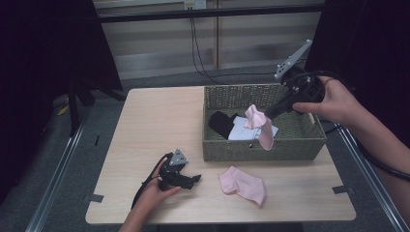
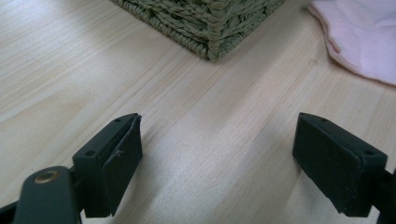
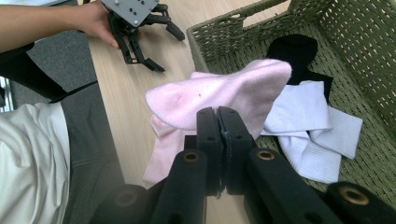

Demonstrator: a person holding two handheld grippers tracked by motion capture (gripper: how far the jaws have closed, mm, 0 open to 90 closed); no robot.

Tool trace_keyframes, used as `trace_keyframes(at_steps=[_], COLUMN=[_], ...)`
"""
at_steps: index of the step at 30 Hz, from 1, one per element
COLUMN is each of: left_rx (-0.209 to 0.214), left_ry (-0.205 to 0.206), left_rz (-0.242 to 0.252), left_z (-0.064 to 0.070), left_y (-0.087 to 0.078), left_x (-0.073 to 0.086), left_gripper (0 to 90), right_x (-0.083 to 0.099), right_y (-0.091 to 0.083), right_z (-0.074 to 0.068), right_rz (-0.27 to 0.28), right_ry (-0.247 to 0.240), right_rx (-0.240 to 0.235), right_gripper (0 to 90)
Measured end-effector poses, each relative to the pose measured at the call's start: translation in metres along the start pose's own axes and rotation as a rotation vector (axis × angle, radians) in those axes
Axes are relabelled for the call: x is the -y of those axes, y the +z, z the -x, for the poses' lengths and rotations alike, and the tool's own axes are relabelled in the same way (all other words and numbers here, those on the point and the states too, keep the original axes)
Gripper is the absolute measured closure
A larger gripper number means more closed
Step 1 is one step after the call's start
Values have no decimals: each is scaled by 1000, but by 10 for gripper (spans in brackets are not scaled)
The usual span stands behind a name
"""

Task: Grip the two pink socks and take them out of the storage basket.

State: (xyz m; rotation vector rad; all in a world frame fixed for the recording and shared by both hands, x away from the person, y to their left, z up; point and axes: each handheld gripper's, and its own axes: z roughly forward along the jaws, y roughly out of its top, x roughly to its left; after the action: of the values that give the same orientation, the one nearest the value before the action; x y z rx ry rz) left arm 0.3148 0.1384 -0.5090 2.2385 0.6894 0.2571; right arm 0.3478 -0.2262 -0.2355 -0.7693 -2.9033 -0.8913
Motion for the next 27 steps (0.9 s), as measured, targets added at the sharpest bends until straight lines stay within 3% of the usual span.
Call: trace_keyframes(at_steps=[15,25,27], left_rx=[-3,-5,-5], left_ry=[0,0,0], left_rz=[5,2,2], left_z=[0,0,0], left_y=[0,0,0], left_x=[0,0,0], left_gripper=[154,155,154], right_x=[14,18,21], right_y=[10,30,40], right_z=[-16,-24,-24], right_rz=[3,-8,-2], right_ry=[-37,-53,-55], right_rx=[-41,-81,-101], right_gripper=[880,878,813])
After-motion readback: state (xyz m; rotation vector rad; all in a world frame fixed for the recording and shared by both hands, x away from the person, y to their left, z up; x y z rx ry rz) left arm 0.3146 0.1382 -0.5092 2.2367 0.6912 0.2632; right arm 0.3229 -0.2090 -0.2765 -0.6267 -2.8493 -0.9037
